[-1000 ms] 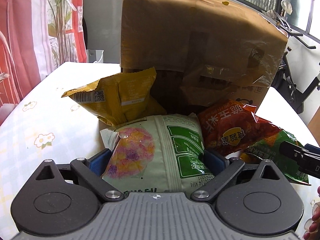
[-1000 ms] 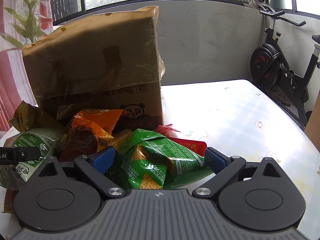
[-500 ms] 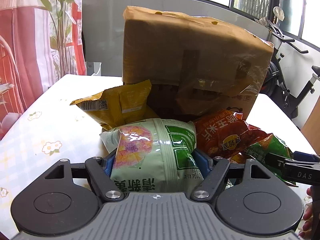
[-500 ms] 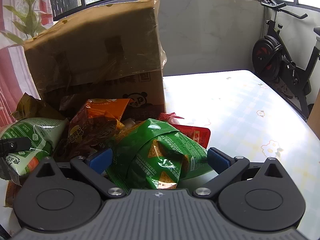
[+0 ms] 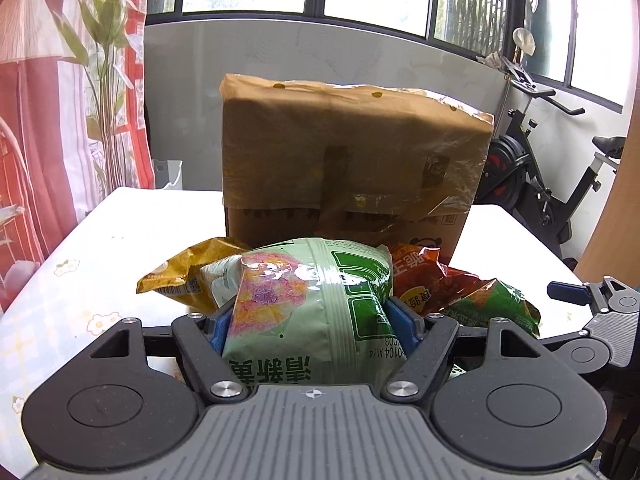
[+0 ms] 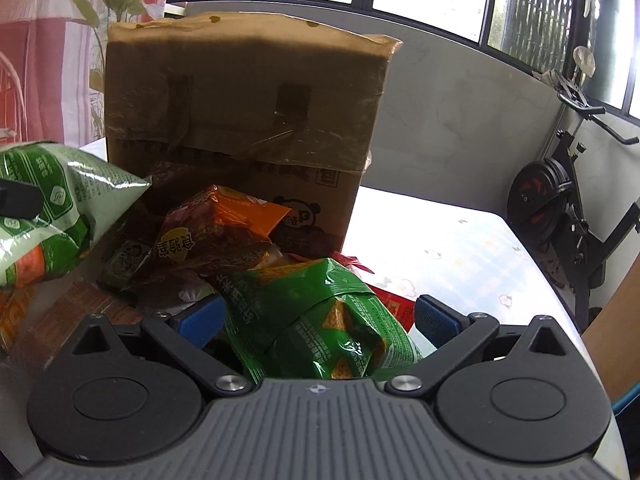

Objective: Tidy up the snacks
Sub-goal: 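Grasp the green chip bag with the right tool while the left tool grasps the pale green bag, then lift both bags over the box and open both tools to drop them in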

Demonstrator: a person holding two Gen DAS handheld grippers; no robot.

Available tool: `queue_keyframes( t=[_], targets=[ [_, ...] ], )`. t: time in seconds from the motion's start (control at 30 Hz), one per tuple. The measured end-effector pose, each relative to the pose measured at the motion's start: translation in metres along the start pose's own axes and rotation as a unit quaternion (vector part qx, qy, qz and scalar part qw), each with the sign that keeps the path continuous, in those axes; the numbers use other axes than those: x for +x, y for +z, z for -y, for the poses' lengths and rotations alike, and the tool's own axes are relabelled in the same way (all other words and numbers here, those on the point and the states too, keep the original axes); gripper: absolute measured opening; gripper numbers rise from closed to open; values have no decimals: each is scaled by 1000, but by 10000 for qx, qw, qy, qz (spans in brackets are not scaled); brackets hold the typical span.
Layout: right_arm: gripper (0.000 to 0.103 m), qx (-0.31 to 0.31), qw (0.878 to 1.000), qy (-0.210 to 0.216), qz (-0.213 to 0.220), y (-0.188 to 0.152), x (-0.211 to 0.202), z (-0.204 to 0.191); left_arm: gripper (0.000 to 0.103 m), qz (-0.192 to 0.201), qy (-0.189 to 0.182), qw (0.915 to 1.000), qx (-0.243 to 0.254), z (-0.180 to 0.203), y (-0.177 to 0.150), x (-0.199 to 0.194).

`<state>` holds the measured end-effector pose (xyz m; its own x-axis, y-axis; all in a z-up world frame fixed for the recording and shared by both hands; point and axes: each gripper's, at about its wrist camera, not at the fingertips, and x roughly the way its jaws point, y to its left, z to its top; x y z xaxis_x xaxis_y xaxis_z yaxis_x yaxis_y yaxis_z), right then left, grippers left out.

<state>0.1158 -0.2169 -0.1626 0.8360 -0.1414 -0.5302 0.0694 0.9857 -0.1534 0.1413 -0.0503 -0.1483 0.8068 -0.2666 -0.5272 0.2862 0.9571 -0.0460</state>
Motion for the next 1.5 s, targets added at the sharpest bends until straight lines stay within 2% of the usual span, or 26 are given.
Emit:
queue_keyframes(
  t=[0.1,0.3,0.4,0.7,0.9,1.13,1.33,1.5],
  targets=[
    [103,-454,9989,-27,109,0,6,-13,77,94,17,10000,3,0,1,-4],
    [101,-786,9967,-102,-173,-7,34,-23,77,214,41,9998,-15,-2,3,-7],
    [95,-528,9984,-162,-141,-11,37,-15,77,276,62,9996,-18,-4,3,-10],
    [80,-274,9996,-99,4,-16,26,-2,77,303,48,9995,-33,-5,2,-11],
    [74,368,9992,161,81,-9,9,19,77,341,76,9994,-80,-7,3,-13],
    [73,862,9952,252,389,5,-20,41,77,556,241,9981,-119,-16,11,-22],
    [73,1161,9900,320,729,20,-43,58,77,949,520,9941,-33,-32,30,-39],
    [73,1401,9822,397,1184,41,-63,72,77,1296,666,9893,108,-38,51,-55]
  ],
)
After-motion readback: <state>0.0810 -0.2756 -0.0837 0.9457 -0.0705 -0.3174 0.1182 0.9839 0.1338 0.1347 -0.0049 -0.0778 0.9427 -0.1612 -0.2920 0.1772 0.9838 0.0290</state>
